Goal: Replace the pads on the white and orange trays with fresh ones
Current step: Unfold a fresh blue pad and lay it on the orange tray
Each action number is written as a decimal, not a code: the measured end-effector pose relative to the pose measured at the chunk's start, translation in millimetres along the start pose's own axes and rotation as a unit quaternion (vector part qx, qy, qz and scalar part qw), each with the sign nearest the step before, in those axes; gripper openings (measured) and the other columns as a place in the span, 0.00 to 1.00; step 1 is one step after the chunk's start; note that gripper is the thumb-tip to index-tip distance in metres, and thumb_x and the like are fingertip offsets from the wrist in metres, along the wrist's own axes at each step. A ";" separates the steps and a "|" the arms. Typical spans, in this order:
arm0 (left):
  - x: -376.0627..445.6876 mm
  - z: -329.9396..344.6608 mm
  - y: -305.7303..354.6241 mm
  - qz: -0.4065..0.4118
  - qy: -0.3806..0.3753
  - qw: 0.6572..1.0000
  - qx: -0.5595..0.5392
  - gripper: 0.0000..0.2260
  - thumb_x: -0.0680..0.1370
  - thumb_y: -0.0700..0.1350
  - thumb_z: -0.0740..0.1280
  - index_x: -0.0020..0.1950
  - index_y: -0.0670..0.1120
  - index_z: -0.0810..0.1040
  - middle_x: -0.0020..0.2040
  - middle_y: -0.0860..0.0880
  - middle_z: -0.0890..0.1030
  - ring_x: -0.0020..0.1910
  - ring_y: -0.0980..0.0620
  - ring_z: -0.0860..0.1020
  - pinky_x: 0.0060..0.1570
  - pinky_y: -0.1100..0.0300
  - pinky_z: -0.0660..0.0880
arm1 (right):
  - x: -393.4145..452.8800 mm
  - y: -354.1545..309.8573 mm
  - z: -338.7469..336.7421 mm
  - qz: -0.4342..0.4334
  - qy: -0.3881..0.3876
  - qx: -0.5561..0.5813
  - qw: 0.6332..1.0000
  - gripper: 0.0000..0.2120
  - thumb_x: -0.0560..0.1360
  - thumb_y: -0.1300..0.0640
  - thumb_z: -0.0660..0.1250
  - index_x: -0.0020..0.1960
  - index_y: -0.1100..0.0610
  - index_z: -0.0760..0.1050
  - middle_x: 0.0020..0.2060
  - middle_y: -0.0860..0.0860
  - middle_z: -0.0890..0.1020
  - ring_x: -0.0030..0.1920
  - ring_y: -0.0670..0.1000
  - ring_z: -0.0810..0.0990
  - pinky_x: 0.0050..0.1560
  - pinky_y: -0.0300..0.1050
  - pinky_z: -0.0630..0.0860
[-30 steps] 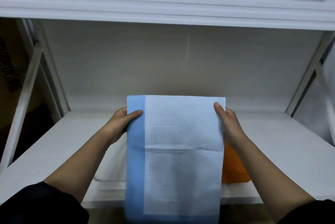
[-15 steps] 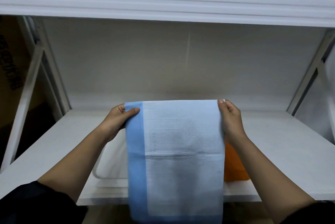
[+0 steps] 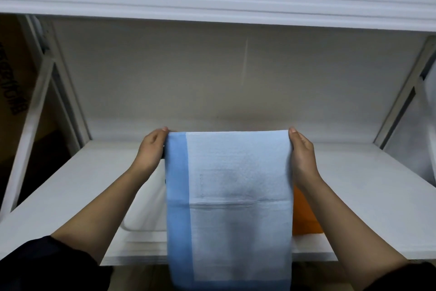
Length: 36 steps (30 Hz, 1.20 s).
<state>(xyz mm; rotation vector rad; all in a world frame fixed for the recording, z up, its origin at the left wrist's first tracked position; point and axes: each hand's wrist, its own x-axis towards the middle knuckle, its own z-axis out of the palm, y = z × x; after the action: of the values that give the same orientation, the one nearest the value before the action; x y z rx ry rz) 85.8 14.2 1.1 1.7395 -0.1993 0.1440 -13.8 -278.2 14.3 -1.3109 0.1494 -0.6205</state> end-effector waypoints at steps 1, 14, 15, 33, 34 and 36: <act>-0.5 3.2 1.6 0.049 0.020 0.998 0.046 0.12 0.80 0.56 0.58 0.57 0.53 0.76 0.52 0.54 0.80 0.54 0.53 0.77 0.55 0.55 0.74 | 0.4 0.4 0.3 -0.007 -0.002 -0.005 1.000 0.14 0.82 0.56 0.56 0.42 0.62 0.72 0.35 0.52 0.77 0.30 0.44 0.77 0.31 0.33 0.73; -23.3 82.7 62.5 0.208 -0.233 0.940 0.134 0.08 0.74 0.43 0.70 0.49 0.50 0.72 0.51 0.55 0.81 0.52 0.59 0.79 0.55 0.60 0.74 | -3.7 -0.6 11.8 -0.081 -0.031 -0.117 0.989 0.18 0.82 0.55 0.56 0.34 0.52 0.59 0.29 0.45 0.64 0.29 0.43 0.63 0.29 0.35 0.63; -23.3 82.5 61.4 0.204 -0.230 0.943 0.128 0.09 0.74 0.42 0.70 0.49 0.50 0.72 0.51 0.54 0.81 0.51 0.58 0.79 0.54 0.59 0.74 | -4.5 -0.3 11.6 -0.082 -0.028 -0.118 0.989 0.18 0.82 0.55 0.56 0.34 0.52 0.60 0.29 0.46 0.64 0.29 0.42 0.62 0.29 0.35 0.63; -16.5 86.6 57.4 0.143 -0.245 0.945 0.162 0.06 0.74 0.46 0.71 0.44 0.53 0.74 0.45 0.49 0.81 0.42 0.55 0.76 0.47 0.55 0.73 | -2.1 6.4 7.6 -0.088 -0.033 -0.151 0.984 0.16 0.82 0.54 0.56 0.37 0.59 0.62 0.33 0.53 0.63 0.34 0.47 0.62 0.31 0.39 0.61; -16.7 87.0 57.7 0.133 -0.249 0.945 0.163 0.06 0.74 0.46 0.71 0.45 0.53 0.74 0.46 0.49 0.82 0.43 0.53 0.78 0.48 0.53 0.74 | -2.7 6.8 7.2 -0.086 -0.034 -0.154 0.984 0.16 0.82 0.54 0.56 0.37 0.58 0.62 0.33 0.52 0.64 0.34 0.47 0.63 0.31 0.39 0.62; -16.4 87.4 59.4 0.128 -0.256 0.943 0.167 0.04 0.74 0.45 0.71 0.44 0.51 0.76 0.47 0.49 0.82 0.46 0.51 0.80 0.53 0.52 0.75 | -3.0 5.9 8.0 -0.085 -0.033 -0.157 0.983 0.16 0.82 0.54 0.56 0.37 0.56 0.62 0.32 0.51 0.64 0.34 0.46 0.63 0.31 0.39 0.62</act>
<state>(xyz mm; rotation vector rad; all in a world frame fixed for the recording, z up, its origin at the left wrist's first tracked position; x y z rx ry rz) 55.7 -81.0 39.4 2.0596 -0.8258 -0.0978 -10.8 -269.2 10.2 -1.6604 0.0830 -0.7164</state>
